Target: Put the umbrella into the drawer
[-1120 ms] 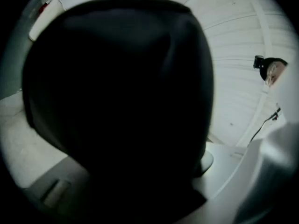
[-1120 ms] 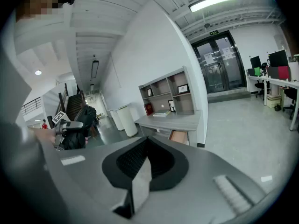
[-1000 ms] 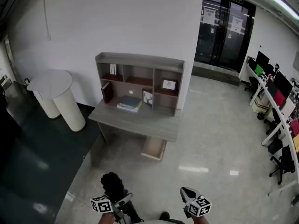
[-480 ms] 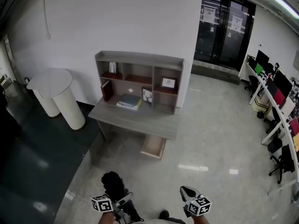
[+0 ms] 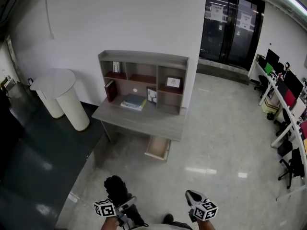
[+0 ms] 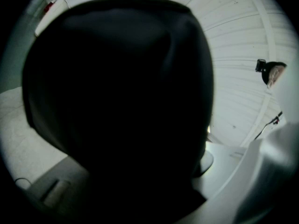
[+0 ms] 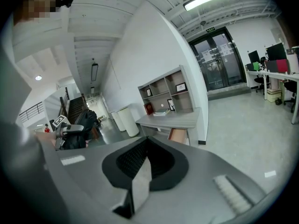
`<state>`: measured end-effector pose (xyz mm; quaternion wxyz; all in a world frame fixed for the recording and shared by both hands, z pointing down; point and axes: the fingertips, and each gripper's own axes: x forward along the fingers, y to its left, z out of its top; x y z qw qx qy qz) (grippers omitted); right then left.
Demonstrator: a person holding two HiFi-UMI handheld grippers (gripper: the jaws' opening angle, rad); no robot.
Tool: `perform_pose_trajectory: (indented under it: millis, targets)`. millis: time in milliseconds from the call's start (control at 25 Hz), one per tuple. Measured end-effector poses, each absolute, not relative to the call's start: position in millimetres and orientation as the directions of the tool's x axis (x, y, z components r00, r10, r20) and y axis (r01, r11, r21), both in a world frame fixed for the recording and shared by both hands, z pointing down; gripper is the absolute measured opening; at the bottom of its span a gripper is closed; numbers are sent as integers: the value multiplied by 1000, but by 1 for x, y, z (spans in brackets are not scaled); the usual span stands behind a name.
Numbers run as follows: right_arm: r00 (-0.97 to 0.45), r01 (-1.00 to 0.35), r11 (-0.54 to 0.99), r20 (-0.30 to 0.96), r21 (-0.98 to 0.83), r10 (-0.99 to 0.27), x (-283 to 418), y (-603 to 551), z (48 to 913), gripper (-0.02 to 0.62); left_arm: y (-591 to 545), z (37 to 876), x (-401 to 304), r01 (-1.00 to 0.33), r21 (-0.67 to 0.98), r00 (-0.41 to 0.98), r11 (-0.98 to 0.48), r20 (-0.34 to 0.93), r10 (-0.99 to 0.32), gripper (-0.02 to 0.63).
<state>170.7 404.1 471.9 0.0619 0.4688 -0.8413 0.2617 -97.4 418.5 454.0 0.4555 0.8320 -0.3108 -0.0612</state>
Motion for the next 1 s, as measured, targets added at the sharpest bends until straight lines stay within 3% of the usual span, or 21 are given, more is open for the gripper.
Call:
perform_pose_trajectory:
  millis: [1000]
  targets:
    - [-607, -786, 440, 406, -434, -683, 275, 404, 519, 5, 424, 471, -3, -494, 808, 737, -323, 192, -648, 242]
